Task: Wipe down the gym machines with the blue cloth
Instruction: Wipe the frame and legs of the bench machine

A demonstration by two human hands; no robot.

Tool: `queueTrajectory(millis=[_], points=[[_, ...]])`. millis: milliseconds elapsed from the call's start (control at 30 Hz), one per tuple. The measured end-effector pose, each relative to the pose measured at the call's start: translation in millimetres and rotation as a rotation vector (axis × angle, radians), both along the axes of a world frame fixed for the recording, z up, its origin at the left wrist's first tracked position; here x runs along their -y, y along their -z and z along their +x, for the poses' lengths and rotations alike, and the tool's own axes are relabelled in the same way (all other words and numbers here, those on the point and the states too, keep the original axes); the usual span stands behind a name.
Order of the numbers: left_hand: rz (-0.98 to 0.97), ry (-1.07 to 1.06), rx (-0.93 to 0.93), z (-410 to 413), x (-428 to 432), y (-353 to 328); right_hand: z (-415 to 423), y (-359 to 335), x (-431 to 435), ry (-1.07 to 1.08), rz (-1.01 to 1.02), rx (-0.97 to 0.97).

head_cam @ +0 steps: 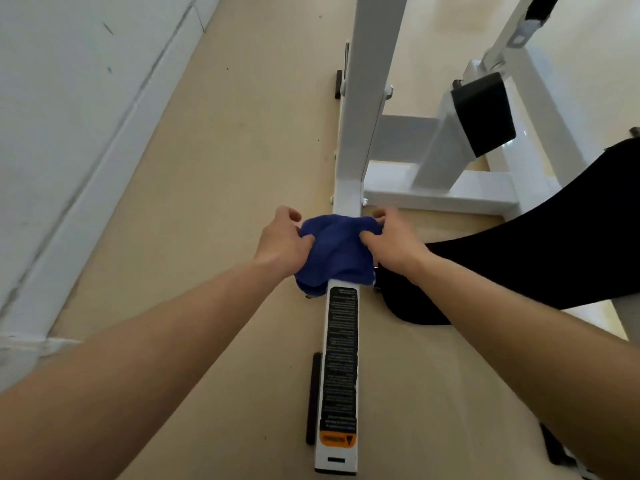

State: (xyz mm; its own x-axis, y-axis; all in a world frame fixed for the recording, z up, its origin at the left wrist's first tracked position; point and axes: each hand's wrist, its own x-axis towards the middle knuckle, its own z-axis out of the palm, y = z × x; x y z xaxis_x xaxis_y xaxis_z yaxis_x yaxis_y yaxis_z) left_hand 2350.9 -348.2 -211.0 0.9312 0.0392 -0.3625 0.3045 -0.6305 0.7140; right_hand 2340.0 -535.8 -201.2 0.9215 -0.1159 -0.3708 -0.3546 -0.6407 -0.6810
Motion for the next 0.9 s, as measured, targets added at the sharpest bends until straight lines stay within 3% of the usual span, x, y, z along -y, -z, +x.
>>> queueTrajectory(millis=[67, 133, 267, 400, 500, 700, 800, 900], points=[[-0.041, 0.048, 0.064, -10.2, 2.5, 9.6, -13.2, 14.4, -7.4, 0.063, -0.113, 0.146], [-0.151, 0.088, 0.093, -20.7, 5.0, 14.5, -21.0, 20.8, -11.6, -0.028, -0.164, 0.284], [-0.193, 0.238, -0.056, -44.2, 1.9, 25.7, -40.3, 27.0, -13.1, -0.221, -0.081, 0.164], [-0.06, 0.219, 0.081, -39.3, -3.1, 15.8, -40.3, 22.2, -10.7, -0.107, -0.03, 0.197], [-0.099, 0.136, 0.169, -27.5, 1.3, -13.1, -30.7, -0.3, -8.2, -0.041, 0.048, 0.246], [-0.302, 0.011, 0.606, 28.0, 24.7, -116.3, 29.2, -104.7, 1.3, 0.125, 0.117, 0.667], [-0.325, -0.06, 0.871, 59.9, 43.2, -173.7, 59.2, -159.7, -0.6, 0.185, 0.045, 0.873], [-0.353, -0.164, 1.007, 79.9, 58.9, -211.2, 79.9, -199.0, -7.8, 0.254, 0.012, 1.017]])
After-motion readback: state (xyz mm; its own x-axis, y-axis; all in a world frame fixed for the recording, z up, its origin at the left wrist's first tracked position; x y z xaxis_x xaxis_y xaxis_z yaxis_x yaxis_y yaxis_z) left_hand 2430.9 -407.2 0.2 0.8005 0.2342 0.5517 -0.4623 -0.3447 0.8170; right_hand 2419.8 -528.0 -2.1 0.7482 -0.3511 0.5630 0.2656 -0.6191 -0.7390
